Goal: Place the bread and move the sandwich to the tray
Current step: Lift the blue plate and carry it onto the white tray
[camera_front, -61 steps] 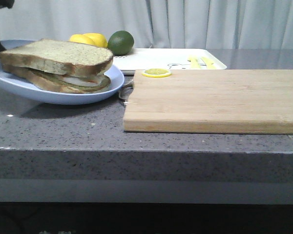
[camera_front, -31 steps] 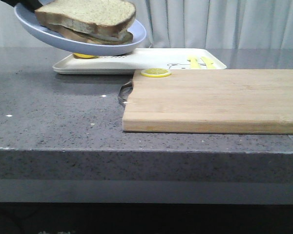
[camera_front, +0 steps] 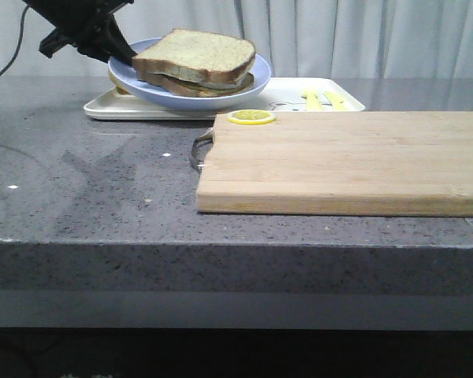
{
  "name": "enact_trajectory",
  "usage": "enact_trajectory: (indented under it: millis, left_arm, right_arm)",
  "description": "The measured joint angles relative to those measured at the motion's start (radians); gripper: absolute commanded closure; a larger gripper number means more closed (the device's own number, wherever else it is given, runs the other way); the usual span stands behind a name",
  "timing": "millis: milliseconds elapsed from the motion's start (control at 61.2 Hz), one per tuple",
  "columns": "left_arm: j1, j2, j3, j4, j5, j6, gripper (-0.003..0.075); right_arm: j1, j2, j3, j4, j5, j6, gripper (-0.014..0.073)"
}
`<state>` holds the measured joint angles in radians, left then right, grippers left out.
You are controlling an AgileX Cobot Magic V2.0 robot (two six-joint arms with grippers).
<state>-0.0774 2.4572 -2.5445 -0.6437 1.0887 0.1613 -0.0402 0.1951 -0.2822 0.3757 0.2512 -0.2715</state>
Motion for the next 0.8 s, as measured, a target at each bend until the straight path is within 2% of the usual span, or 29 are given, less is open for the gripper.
enact_trajectory:
  millis: [327, 621, 702, 800]
  left_arm:
    - [-0.033, 0.051, -0.042, -0.017, -0.086, -0.006, 0.074]
    - [-0.054, 0.053, -0.043, -0.021, -0.111, 0.062, 0.0733]
    - [-0.057, 0.053, -0.046, -0.006, -0.113, 0.065, 0.069]
    - [-0.06, 0.053, -0.046, 0.006, -0.11, 0.067, 0.0592]
  right_arm:
    - [0.0, 0.0, 0.002, 0.0, 0.005, 0.0, 0.0652]
    - [0.0, 0.0, 0.002, 0.0, 0.006, 0.0, 0.0652]
    - [0.0, 0.0, 0.002, 0.0, 0.006, 0.0, 0.0652]
    - [0.0, 0.0, 0.002, 0.0, 0.006, 0.0, 0.0652]
